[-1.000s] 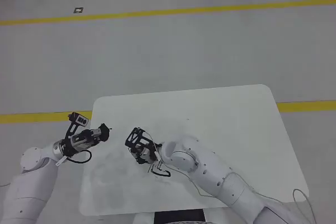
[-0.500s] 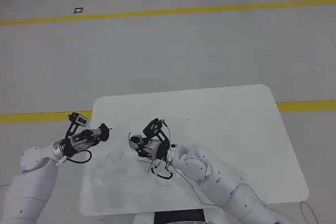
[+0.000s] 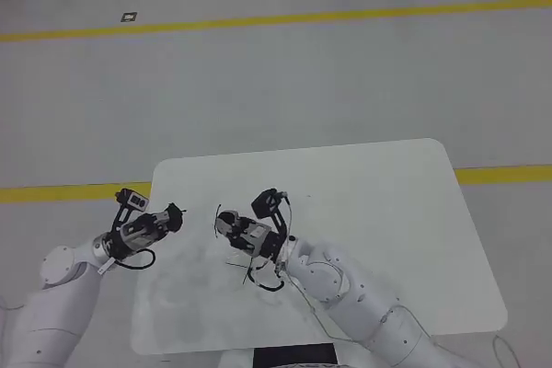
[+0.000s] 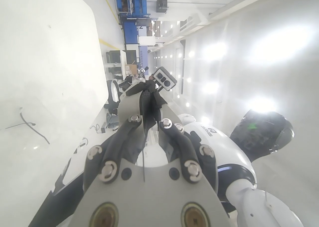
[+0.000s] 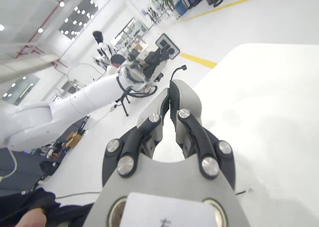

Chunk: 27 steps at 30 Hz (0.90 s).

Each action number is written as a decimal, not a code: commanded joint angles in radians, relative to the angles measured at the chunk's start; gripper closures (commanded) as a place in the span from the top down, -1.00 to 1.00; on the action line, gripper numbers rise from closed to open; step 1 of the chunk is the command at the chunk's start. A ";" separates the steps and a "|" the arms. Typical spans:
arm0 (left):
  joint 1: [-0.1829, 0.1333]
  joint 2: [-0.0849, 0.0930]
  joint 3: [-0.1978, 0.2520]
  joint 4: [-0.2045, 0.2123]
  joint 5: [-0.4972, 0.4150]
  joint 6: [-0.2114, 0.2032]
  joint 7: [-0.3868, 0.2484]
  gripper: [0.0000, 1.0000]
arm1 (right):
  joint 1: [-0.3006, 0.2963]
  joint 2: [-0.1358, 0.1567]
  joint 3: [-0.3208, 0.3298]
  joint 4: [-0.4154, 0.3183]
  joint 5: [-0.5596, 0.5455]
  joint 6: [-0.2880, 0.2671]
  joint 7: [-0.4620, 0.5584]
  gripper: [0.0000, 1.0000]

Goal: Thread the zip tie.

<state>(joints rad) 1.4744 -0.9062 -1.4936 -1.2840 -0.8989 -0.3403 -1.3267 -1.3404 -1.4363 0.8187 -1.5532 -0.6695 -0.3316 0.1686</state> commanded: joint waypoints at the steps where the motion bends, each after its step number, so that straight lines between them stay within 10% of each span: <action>1: -0.003 -0.004 0.007 0.008 0.024 0.000 0.009 -1.00 | -0.018 -0.005 0.000 -0.003 0.036 0.024 -0.067 -1.00; 27: -0.003 -0.045 0.080 -0.014 0.082 0.000 0.110 -1.00 | -0.012 -0.040 -0.046 0.021 0.069 0.124 -0.240 -1.00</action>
<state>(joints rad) 1.4718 -0.9500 -1.4181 -1.2979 -0.8222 -0.3398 -1.2193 -1.3541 -1.4736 0.7758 -1.5358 -0.6012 -0.2144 -0.0630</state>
